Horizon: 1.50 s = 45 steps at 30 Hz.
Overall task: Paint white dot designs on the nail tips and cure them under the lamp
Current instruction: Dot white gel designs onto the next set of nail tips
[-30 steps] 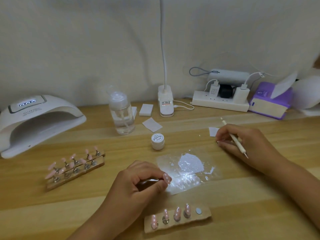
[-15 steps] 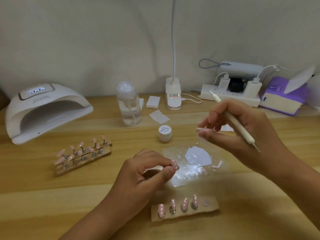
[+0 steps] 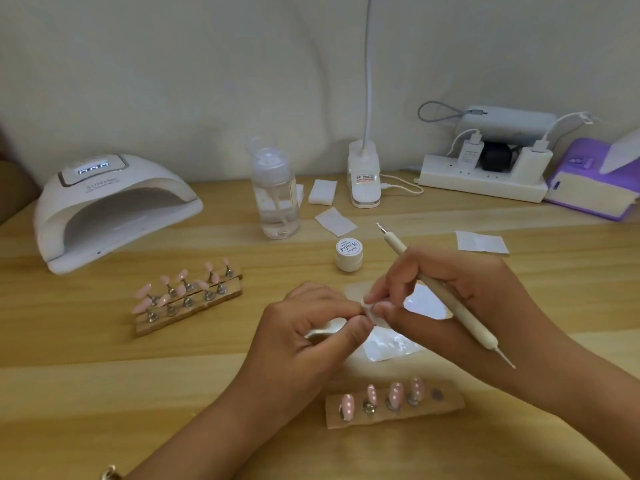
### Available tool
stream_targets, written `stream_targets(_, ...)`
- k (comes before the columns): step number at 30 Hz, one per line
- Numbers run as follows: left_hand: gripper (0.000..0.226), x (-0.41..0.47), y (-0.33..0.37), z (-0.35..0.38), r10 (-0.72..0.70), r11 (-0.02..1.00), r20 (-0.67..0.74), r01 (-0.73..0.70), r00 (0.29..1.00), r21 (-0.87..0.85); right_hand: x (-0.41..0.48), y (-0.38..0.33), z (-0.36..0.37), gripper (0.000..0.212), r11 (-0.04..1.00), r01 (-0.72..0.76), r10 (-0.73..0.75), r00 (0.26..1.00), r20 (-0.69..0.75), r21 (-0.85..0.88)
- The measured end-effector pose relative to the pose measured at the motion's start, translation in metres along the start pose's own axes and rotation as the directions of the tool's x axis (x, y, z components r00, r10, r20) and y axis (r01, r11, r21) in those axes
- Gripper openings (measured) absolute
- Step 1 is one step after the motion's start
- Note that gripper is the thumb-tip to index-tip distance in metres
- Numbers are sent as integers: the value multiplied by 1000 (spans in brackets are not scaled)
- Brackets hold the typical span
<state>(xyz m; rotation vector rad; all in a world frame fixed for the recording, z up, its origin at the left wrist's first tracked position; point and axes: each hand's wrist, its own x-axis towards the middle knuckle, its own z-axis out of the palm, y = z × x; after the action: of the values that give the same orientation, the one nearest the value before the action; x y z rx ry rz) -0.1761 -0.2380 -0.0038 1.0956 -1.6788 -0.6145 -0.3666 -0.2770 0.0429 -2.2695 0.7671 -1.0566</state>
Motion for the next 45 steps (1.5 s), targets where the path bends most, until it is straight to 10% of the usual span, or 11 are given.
stream_targets(35, 12, 0, -2, -3, -110, 983, -78, 97, 991, -158, -5, -8, 11, 20, 982, 109, -124, 988, -92, -153)
stream_targets(41, 12, 2, 1, -4, -253, 938, -154, 203, 955, -280, 4, 11, -27, 18, 994, 29, -45, 988, -150, -107)
stream_targets(45, 12, -1, -1, -1, -258, 955, -93, 240, 962, -173, 6, 52, -72, 22, 887, -210, 98, 956, -277, -412)
